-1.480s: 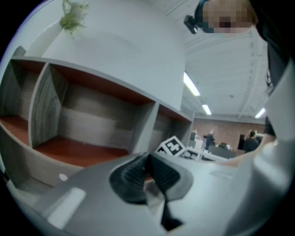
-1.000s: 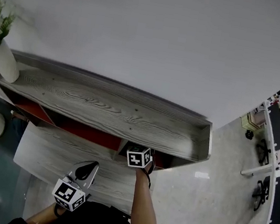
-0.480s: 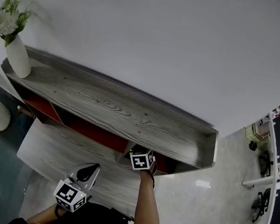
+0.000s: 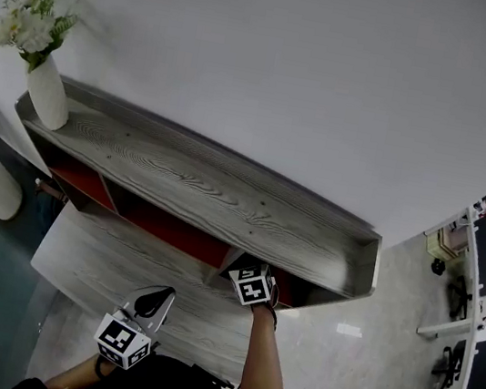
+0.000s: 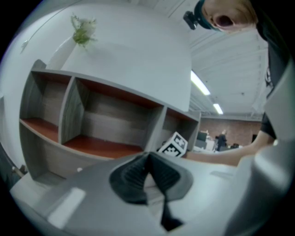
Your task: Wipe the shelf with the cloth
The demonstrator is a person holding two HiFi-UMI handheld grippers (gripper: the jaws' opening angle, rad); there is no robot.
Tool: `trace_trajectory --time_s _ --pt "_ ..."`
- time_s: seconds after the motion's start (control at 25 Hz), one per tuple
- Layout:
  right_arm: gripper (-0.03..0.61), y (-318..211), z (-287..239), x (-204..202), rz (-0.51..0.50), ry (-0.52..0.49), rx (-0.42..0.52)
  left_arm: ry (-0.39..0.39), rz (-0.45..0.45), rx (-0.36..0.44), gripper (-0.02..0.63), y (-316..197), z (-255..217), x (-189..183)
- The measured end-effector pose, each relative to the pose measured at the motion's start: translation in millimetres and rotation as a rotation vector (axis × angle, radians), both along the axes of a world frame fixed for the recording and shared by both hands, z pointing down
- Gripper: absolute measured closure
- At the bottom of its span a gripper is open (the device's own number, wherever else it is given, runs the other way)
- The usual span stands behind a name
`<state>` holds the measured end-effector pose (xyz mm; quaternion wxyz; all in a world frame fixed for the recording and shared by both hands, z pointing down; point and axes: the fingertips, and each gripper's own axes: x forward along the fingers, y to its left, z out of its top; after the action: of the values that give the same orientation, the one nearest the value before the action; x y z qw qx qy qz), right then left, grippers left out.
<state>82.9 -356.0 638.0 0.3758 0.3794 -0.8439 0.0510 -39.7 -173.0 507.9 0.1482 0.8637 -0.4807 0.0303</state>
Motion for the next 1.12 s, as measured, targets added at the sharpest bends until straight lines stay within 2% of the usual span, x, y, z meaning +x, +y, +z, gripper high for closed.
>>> trace_trajectory --time_s 0.52,1.12 --pt "0.511 39 2 -9 -0.039 0.010 -0.014 0.007 0.009 0.005 0.609 8 0 -2" --pt "0.511 105 4 -12 -0.032 0.030 -0.069 0.023 0.072 0.032 0.609 14 -4 -4"
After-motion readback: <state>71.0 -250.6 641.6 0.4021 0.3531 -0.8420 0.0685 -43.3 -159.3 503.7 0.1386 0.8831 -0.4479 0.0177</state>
